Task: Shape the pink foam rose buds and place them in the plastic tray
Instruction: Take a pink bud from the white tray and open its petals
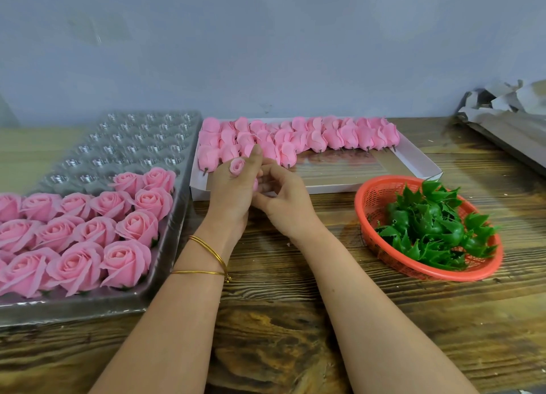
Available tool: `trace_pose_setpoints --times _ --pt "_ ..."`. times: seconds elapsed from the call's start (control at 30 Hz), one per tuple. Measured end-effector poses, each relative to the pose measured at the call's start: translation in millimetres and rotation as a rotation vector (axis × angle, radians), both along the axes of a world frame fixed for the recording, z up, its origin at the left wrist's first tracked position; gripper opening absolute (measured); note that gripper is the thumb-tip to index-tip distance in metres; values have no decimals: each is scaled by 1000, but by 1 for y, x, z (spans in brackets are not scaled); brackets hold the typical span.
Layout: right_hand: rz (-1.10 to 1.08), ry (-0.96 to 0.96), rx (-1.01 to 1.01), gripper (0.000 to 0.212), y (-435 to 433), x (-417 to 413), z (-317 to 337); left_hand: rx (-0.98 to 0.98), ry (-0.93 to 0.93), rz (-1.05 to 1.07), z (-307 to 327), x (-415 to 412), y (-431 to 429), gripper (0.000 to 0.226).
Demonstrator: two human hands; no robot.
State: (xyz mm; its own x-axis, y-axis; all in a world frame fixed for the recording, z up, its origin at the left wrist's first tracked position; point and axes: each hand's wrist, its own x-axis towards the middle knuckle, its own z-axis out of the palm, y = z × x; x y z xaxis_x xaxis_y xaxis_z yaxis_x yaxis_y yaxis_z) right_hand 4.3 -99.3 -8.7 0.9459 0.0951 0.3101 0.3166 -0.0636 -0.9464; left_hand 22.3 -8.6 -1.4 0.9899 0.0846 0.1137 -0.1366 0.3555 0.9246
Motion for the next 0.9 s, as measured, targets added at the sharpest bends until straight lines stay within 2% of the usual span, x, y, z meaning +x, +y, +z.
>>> trace_pose_setpoints --times 0.07,0.2,0.37,0.53,0.8,0.9 --pt "26 -9 -14 21 -1 -1 1 32 9 -11 0 0 2 34" --pt "75 -24 -67 14 -1 -3 4 82 19 -4 -1 1 3 33" --pt "41 6 -56 18 0 -2 4 51 24 10 0 1 2 31" --pt "-34 25 -17 34 0 -2 1 -6 53 11 -1 1 -2 36" --pt "-26 -14 -22 31 -1 0 -1 3 3 -47 0 -1 0 28" --pt "17 -24 -15 27 -1 0 1 3 8 -26 1 -1 1 31"
